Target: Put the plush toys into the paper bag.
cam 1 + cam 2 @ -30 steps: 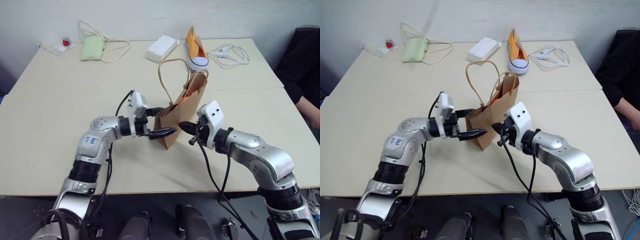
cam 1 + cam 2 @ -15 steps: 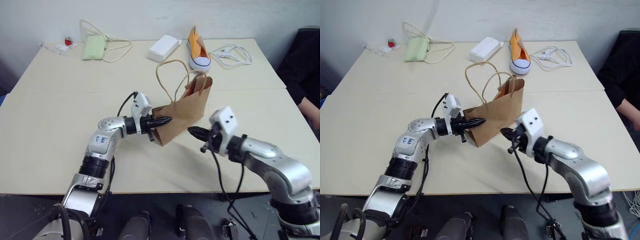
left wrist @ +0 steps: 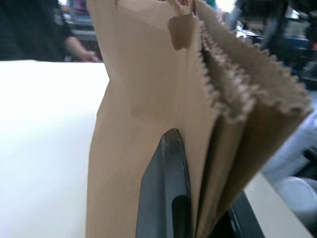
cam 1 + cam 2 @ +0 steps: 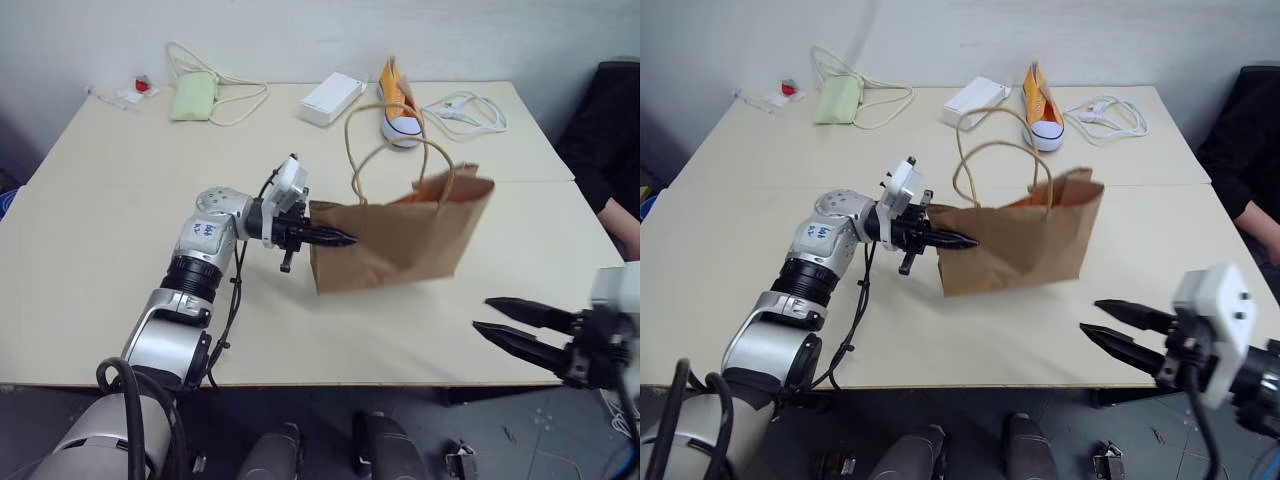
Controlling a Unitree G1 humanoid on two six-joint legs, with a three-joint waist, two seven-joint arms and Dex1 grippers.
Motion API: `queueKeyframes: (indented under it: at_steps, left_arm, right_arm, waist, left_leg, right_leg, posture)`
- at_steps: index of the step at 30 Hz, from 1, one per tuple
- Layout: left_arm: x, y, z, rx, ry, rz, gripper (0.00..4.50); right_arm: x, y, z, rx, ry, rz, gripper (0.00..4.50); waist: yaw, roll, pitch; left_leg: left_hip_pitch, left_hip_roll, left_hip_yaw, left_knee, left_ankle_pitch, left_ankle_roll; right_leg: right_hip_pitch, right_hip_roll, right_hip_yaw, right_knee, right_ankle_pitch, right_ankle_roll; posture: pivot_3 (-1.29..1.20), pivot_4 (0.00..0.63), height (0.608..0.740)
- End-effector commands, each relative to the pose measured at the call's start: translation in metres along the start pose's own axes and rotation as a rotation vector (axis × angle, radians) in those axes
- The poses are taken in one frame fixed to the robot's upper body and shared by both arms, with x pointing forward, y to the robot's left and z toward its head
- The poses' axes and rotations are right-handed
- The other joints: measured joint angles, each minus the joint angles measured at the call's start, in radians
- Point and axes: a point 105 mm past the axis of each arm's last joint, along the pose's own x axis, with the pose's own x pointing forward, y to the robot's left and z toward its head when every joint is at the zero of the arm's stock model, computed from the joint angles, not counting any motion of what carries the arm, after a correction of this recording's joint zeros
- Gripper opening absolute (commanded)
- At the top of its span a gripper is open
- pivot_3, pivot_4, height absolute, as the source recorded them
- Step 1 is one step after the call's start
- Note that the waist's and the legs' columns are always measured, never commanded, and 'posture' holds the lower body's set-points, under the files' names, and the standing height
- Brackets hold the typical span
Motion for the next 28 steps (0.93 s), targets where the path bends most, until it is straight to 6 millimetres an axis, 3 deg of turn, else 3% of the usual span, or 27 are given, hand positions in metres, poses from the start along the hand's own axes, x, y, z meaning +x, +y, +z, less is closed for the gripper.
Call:
queueKeyframes:
  at_steps: [1,4,5,8,14,16,18,20,24,28]
  left_arm:
    - [0.006,-0.005,-0.005,0.054,0.065,-0.118,0.0]
    - [0.009,-0.001,-0.013,0.059,0.096,-0.097,0.0]
    - [0.008,0.001,-0.015,0.059,0.108,-0.078,0.0]
    - [0.001,0.002,-0.017,0.049,0.115,-0.051,0.63]
    - [-0.046,-0.01,-0.002,0.037,0.127,0.027,2.58]
    - [-0.07,-0.022,0.003,0.046,0.178,0.063,3.22]
    - [-0.104,-0.044,0.021,0.009,0.203,0.142,3.84]
    - [-0.118,-0.06,0.033,-0.027,0.214,0.188,4.48]
    - [-0.154,-0.109,0.066,-0.145,0.215,0.247,4.48]
    - [-0.152,-0.117,0.085,-0.114,0.158,0.297,4.48]
  right_arm:
    - [-0.017,-0.01,0.009,-0.039,-0.014,-0.091,3.37]
    - [-0.02,-0.016,0.007,-0.035,-0.016,-0.133,4.4]
    - [-0.019,-0.017,0.006,-0.034,-0.016,-0.137,4.48]
    - [-0.015,-0.017,0.003,-0.034,-0.012,-0.123,4.5]
    - [-0.007,-0.024,0.007,-0.048,-0.013,-0.057,4.5]
    - [-0.006,-0.029,0.008,-0.054,-0.005,-0.037,4.5]
    - [-0.007,-0.034,0.011,-0.06,0.007,0.003,4.5]
    - [-0.009,-0.037,0.012,-0.063,0.01,0.03,4.5]
    - [-0.012,-0.049,0.027,-0.071,0.004,0.1,4.5]
    - [-0.011,-0.065,0.037,-0.088,-0.027,0.084,4.5]
  waist:
    - [0.003,-0.001,0.001]
    - [0.003,-0.001,0.001]
    - [0.003,-0.002,0.001]
    - [0.003,-0.002,0.001]
    - [-0.009,-0.002,0.001]
    - [-0.015,-0.002,0.001]
    - [-0.028,-0.001,0.001]
    - [-0.031,-0.001,0.002]
    - [-0.024,0.0,0.003]
    - [-0.007,0.0,0.003]
  left_leg:
    - [0.0,0.0,0.0,0.0,0.0,0.0]
    - [0.0,0.0,0.0,0.0,0.0,0.001]
    - [0.0,0.0,0.0,0.0,-0.001,0.001]
    - [-0.001,0.0,0.0,0.0,-0.001,0.001]
    - [-0.001,0.001,0.001,0.0,-0.001,0.001]
    - [-0.001,0.001,0.0,-0.001,-0.001,0.0]
    - [-0.001,0.002,0.0,-0.001,-0.001,0.0]
    - [-0.001,0.003,0.0,-0.002,-0.002,-0.001]
    - [-0.001,0.003,0.0,-0.001,-0.003,0.0]
    - [0.0,0.003,-0.002,0.0,-0.003,0.001]
  right_leg:
    - [0.001,0.0,0.0,-0.001,0.0,0.0]
    - [0.0,0.0,0.001,-0.001,0.001,0.001]
    - [0.0,0.0,0.001,-0.001,0.001,0.001]
    - [-0.001,0.0,0.001,-0.001,0.001,0.001]
    - [-0.001,0.0,0.002,-0.001,0.001,0.001]
    - [-0.001,0.001,0.002,-0.001,0.001,0.001]
    - [-0.001,0.001,0.002,-0.001,0.0,0.001]
    - [-0.002,0.002,0.002,-0.001,0.0,0.001]
    - [-0.002,0.002,0.002,-0.002,0.0,0.0]
    - [0.002,0.0,0.0,-0.005,0.0,0.0]
  posture:
    - [0.0,0.15,0.74]
    - [0.0,0.15,0.74]
    - [0.0,0.15,0.74]
    - [0.0,0.15,0.74]
    - [0.0,0.15,0.74]
    - [0.0,0.15,0.74]
    - [0.0,0.15,0.74]
    - [0.0,0.15,0.74]
    - [0.0,0.15,0.74]
    - [0.0,0.15,0.74]
